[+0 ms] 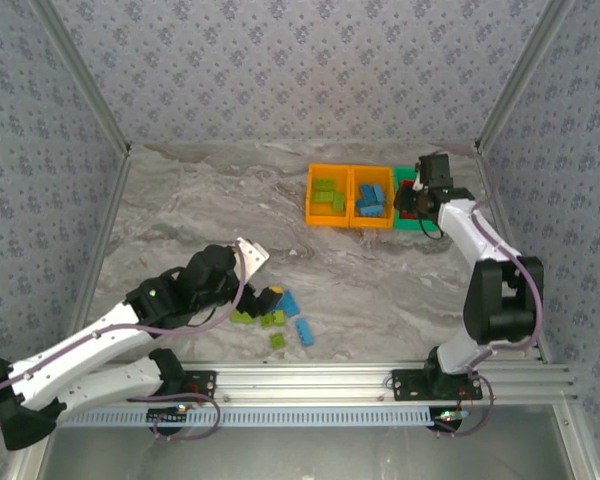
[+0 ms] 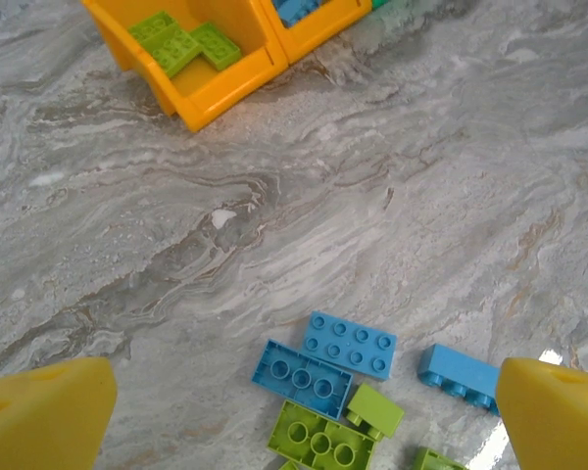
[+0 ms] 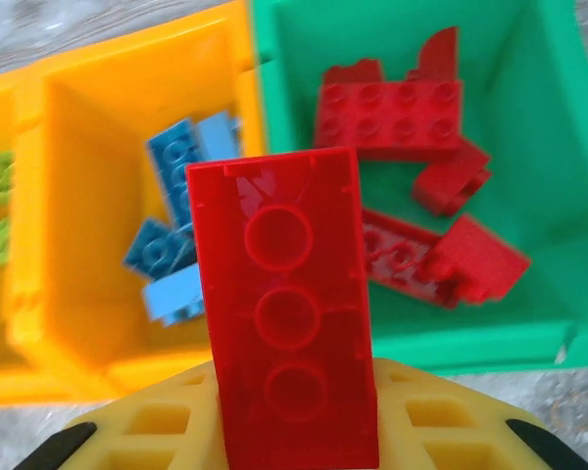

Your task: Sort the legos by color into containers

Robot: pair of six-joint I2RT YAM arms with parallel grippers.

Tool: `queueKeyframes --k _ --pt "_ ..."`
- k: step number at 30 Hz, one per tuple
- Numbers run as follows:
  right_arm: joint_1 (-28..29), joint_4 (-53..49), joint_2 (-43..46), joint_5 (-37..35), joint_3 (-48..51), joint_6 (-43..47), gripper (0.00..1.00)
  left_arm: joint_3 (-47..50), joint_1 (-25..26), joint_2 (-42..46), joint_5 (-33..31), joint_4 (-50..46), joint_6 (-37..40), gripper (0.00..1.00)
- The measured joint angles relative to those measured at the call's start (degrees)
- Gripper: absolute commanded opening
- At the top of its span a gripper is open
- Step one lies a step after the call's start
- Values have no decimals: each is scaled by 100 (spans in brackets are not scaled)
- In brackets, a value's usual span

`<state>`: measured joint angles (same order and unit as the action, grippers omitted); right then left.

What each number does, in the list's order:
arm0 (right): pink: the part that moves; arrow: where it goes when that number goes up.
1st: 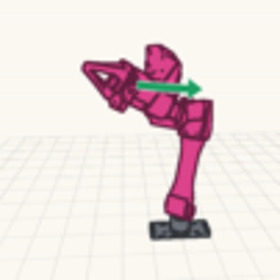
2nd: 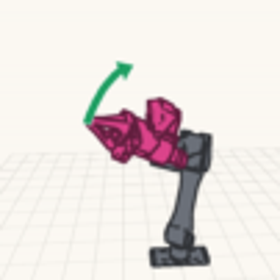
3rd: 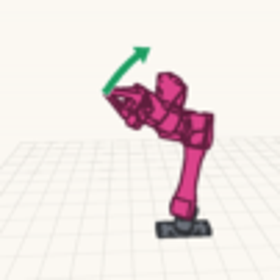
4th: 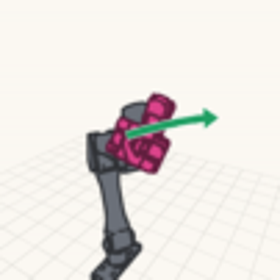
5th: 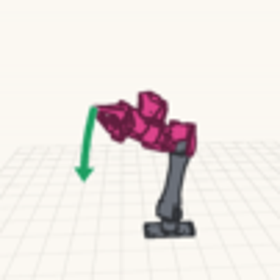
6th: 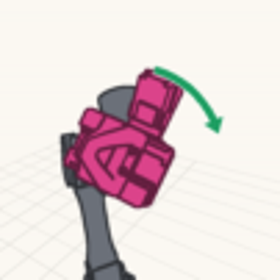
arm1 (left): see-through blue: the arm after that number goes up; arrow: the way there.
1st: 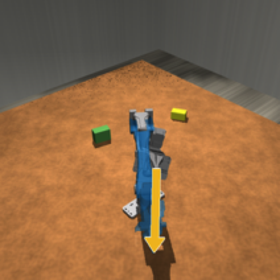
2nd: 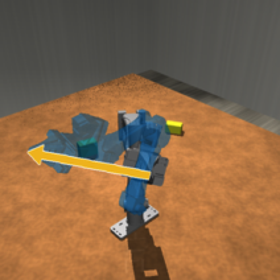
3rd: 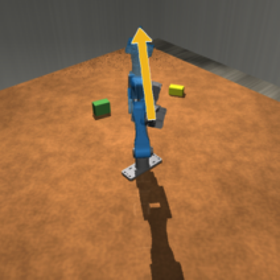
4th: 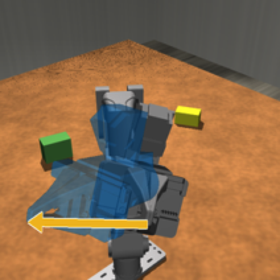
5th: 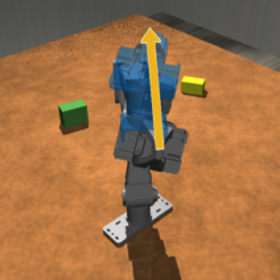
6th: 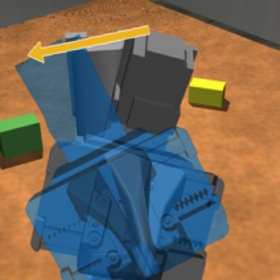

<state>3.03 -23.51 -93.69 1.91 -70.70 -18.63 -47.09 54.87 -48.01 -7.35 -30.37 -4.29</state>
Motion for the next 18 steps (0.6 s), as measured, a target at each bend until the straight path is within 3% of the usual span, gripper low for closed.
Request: queueKeyframes --k 2,6,10,13,15,18 --pt "-164 -55 -431 -13 -396 24 40 17 0 188 -50 0 -81 99" --pt "-326 -249 -1104 -22 -1001 83 61 107 0 562 -238 2 -223 99" --pt "-275 -476 -1088 -15 -1056 79 63 175 0 675 -525 -48 -450 99" --pt "-164 -605 -719 -26 -960 -24 64 173 0 549 -876 -186 -977 99" --pt "50 -640 -90 -109 -651 -133 67 168 0 374 -1294 -385 -1725 99" --pt "822 -732 1172 -284 -103 -308 74 162 -24 39 -1705 -739 -2883 96"
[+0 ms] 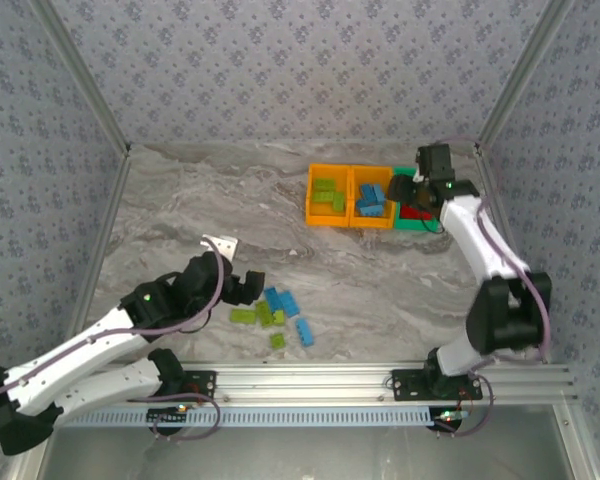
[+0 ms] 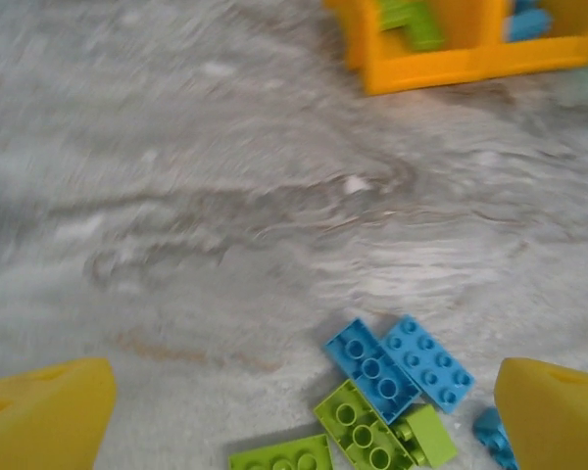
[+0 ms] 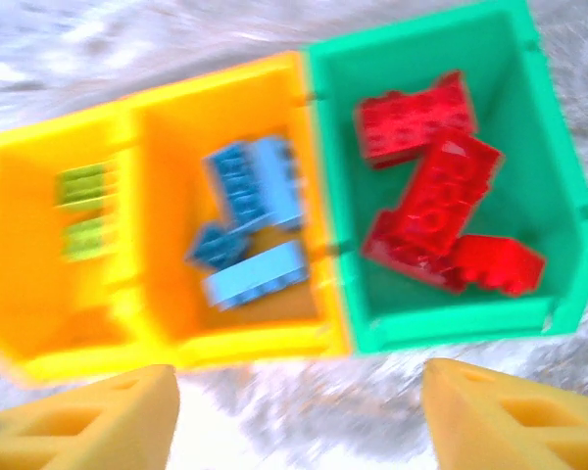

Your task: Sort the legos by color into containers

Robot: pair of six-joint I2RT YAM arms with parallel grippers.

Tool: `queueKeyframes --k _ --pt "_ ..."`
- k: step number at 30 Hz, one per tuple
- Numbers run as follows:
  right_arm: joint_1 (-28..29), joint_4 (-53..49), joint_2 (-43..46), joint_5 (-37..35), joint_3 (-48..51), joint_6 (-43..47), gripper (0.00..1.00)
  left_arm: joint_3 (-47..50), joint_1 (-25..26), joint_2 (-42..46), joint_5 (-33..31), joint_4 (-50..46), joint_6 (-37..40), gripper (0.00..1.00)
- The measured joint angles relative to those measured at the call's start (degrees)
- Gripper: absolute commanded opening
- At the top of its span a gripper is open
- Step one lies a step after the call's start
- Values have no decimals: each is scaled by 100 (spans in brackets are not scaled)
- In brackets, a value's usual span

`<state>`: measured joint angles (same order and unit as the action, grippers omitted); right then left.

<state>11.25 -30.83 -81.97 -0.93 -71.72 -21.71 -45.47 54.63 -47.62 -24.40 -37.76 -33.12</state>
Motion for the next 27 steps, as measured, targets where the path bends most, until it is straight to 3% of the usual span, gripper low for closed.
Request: queueKeyframes --k 6,10,14,21,27 --pt "2173 -219 1648 48 763 -273 78 13 -28 -575 -103 -105 -1873 99" --pt "3294 -511 1674 -26 1268 -616 80 125 -61 -962 -142 -136 -2782 99" --pt "4240 -922 1314 -275 1453 -905 81 295 -114 -1010 -105 -549 -3906 92" --pt "4360 -1099 1056 -662 1456 -1198 81 782 -140 -1198 632 -852 -6067 91" --pt "4360 -1152 1012 -831 1451 -1235 81 953 -326 -1891 1082 -485 -6841 91"
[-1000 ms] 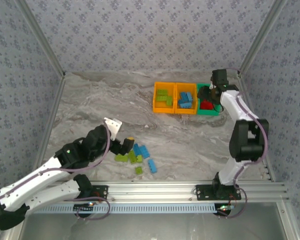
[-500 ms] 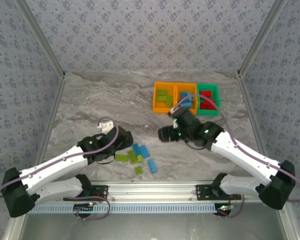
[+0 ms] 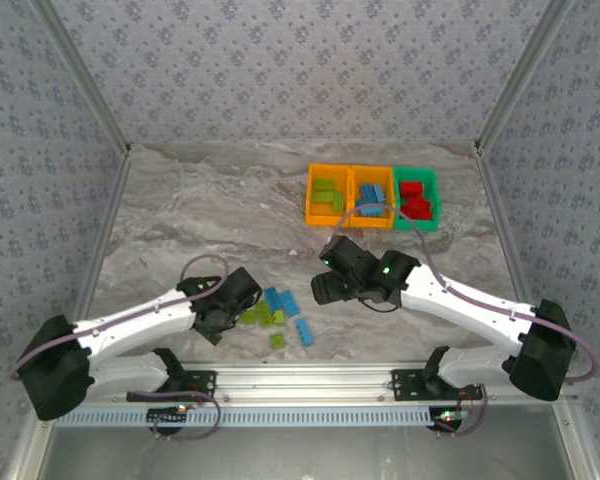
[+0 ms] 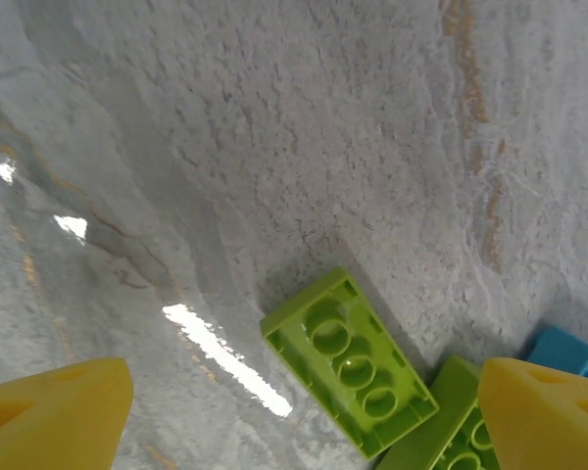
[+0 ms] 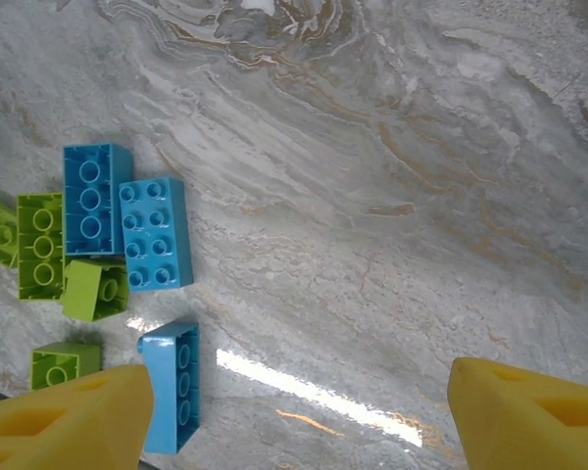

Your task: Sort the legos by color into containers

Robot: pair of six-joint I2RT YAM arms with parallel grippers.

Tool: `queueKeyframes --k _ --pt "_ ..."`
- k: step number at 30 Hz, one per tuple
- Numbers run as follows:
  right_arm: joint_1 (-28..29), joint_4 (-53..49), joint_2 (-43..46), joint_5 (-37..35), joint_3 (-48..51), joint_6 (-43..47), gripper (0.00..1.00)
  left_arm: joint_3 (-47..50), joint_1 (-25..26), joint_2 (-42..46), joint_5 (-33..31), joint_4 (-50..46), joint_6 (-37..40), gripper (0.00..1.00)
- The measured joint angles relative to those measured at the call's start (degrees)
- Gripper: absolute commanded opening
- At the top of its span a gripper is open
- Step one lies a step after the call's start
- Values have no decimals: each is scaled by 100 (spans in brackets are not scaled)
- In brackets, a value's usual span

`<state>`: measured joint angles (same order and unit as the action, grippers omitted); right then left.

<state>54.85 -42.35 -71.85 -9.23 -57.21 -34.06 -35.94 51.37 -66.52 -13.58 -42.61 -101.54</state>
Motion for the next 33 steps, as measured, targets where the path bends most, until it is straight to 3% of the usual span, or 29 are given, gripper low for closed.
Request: queueKeyframes --k 4,7,15,24,29,33 --pt "0 -103 0 -74 0 -7 81 0 -170 -446 282 400 -50 90" --pt "7 -166 0 -136 0 -11 81 2 -280 -697 468 608 -68 83" --pt "79 -319 0 -297 -4 -46 82 55 -455 -861 796 715 -59 48" --pt "396 -81 0 46 -15 116 83 26 -490 -903 890 553 52 27" --pt "472 350 7 328 -15 175 83 22 -501 -839 883 538 216 24" --pt "470 577 234 350 24 168 85 -166 -498 -529 577 566 811 24"
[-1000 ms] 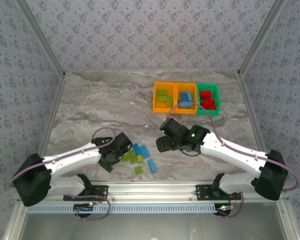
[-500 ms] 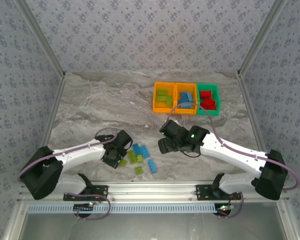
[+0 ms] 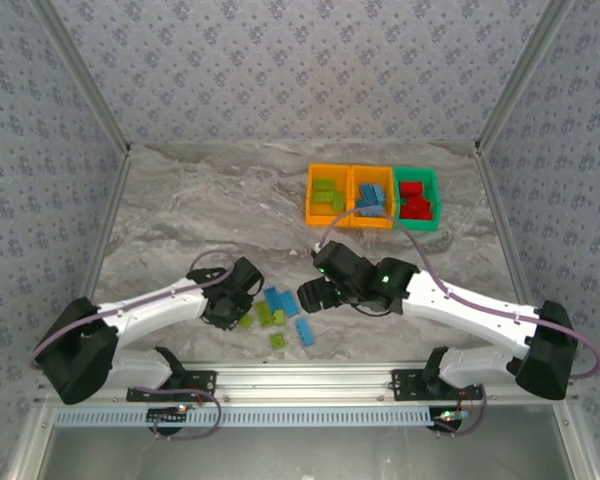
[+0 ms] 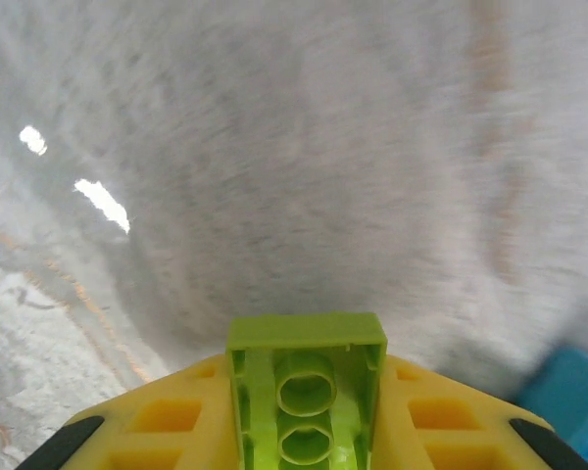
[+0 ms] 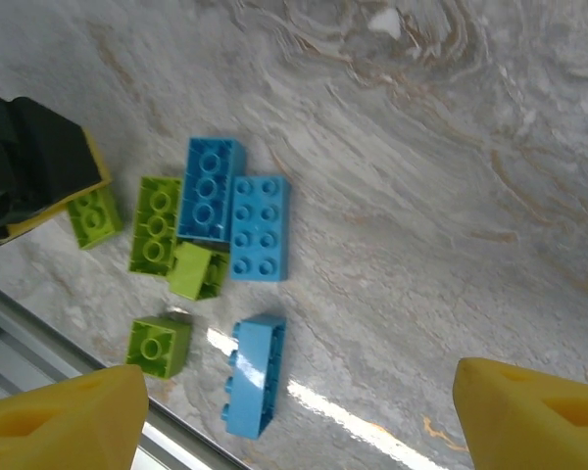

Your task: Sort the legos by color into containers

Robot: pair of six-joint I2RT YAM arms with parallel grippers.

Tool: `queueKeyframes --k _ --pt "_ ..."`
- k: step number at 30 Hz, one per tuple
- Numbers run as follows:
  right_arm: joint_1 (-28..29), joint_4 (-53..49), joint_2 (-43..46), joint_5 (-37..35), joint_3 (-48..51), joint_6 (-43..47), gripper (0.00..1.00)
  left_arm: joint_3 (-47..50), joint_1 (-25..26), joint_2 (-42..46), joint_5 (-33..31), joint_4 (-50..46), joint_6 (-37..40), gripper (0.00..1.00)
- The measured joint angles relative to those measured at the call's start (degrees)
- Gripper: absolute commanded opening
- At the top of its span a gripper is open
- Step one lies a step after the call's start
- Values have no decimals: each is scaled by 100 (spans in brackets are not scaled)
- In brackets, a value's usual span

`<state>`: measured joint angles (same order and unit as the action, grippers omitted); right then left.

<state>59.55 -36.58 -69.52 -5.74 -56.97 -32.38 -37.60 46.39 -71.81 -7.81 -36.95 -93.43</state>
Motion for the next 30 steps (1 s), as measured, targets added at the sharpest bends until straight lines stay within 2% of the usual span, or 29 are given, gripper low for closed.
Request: queueKeyframes --k 4,8,11,15,20,25,27,30 --pt "-17 326 706 -90 151 -26 86 -927 74 238 -302 203 999 24" --pt "-33 387 1397 -597 186 -164 88 -2057 136 -170 -374 822 2225 27" --pt "-81 291 1860 -1084 258 -356 89 -3014 109 -1023 -306 1329 3191 27" --pt "-166 0 2337 -1445 396 -599 88 -4463 -90 -2608 -37 1672 4035 27" --pt "-166 -341 2636 -1574 435 -837 88 -6358 -450 -4555 166 1679 4610 32" --pt "-157 -616 2837 -1624 435 -994 87 -8620 -706 -6190 267 905 4889 51" --pt "-149 -686 2865 -1641 437 -1034 87 -9132 -750 -6496 271 656 4962 53" --pt "-144 -728 2859 -1659 470 -1073 88 -9267 -765 -6494 271 369 5045 54"
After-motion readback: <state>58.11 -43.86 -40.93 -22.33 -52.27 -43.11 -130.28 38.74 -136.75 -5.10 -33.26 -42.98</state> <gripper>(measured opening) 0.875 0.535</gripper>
